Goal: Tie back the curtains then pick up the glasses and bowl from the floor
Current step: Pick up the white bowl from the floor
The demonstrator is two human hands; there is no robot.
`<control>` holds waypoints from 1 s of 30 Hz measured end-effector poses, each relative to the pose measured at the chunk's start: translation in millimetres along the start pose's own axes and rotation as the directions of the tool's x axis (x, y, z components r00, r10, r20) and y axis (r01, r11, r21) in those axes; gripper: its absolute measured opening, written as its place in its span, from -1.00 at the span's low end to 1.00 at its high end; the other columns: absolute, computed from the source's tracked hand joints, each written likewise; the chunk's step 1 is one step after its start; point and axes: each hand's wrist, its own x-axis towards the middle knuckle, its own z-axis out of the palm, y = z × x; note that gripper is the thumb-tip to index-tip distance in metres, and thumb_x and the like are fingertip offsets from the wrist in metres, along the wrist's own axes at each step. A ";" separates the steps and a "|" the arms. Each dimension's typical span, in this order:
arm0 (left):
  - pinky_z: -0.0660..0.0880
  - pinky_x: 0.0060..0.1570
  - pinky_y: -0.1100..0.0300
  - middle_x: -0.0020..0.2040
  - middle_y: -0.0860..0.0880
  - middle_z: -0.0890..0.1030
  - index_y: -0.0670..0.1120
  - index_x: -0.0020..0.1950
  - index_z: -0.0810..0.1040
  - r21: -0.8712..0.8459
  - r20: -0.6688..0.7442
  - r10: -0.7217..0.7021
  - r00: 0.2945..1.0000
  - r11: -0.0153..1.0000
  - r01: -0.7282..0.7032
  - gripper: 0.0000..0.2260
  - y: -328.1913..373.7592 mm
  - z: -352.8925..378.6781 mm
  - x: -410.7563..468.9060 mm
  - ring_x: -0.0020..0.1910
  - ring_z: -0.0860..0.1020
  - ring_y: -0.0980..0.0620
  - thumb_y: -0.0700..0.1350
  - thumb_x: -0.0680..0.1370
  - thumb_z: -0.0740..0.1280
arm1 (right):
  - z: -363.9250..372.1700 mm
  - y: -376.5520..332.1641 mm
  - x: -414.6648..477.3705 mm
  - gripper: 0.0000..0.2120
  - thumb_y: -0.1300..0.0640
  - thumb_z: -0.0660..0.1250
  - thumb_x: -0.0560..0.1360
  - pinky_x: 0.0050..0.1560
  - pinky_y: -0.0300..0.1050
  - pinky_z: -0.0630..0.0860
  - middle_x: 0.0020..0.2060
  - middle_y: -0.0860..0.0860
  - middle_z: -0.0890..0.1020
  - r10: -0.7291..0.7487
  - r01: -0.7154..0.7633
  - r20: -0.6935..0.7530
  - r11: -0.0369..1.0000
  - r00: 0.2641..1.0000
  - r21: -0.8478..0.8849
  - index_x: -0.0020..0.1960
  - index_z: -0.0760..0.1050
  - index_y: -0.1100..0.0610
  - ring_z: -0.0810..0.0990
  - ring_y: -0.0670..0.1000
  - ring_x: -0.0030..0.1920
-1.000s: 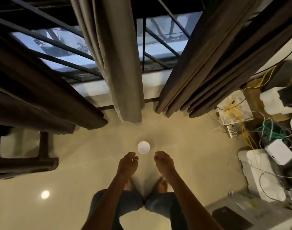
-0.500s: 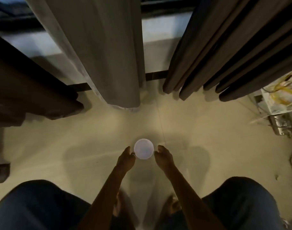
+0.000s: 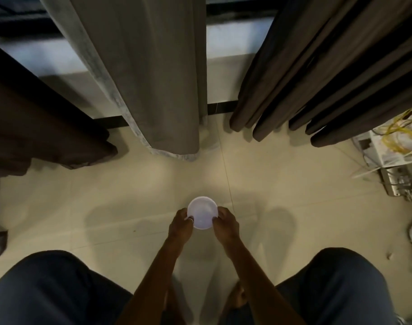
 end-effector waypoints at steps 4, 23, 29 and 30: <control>0.49 0.13 0.09 0.23 -0.09 0.61 -0.05 0.32 0.54 -0.021 -0.068 0.032 0.997 0.999 -0.033 -0.67 29.9 -23.8 -57.0 0.17 0.56 -0.16 -0.13 0.54 0.33 | -26.6 -30.3 -48.8 -0.72 0.18 0.29 0.53 -0.23 -0.41 0.38 0.07 0.02 0.65 0.000 0.006 -0.078 0.997 0.997 0.082 0.22 0.59 0.14 0.57 0.02 0.02; 0.51 0.25 -0.13 0.18 -0.07 0.64 -0.01 0.10 0.64 -0.530 -0.254 0.070 0.965 0.824 -0.199 -0.79 171.7 -161.3 -400.9 0.16 0.55 -0.13 -0.26 0.54 0.39 | -165.9 -204.6 -356.1 -0.75 0.27 0.44 0.52 -0.12 0.08 0.69 0.19 0.10 0.56 0.000 0.034 -0.055 0.780 0.999 0.625 0.15 0.47 0.15 0.57 0.21 0.18; 0.63 -0.09 -0.01 0.22 -0.10 0.53 -0.15 0.26 0.56 -0.743 -0.232 0.052 0.971 0.635 -0.212 -0.73 196.2 -200.5 -495.3 0.18 0.50 -0.21 -0.30 0.56 0.36 | -190.4 -256.3 -453.4 -0.74 0.26 0.39 0.56 -0.04 0.10 0.67 0.20 0.12 0.57 -0.030 0.036 -0.020 0.731 0.999 0.681 0.21 0.46 0.13 0.58 0.22 0.18; 0.63 -0.16 0.05 0.23 -0.10 0.51 -0.17 0.30 0.54 -0.751 -0.238 0.049 0.970 0.624 -0.216 -0.70 198.5 -205.1 -505.2 0.19 0.49 -0.20 -0.31 0.57 0.35 | -191.4 -263.4 -464.1 -0.75 0.26 0.38 0.56 -0.07 0.06 0.66 0.20 0.13 0.57 -0.010 0.026 -0.027 0.719 1.000 0.694 0.21 0.47 0.13 0.58 0.23 0.18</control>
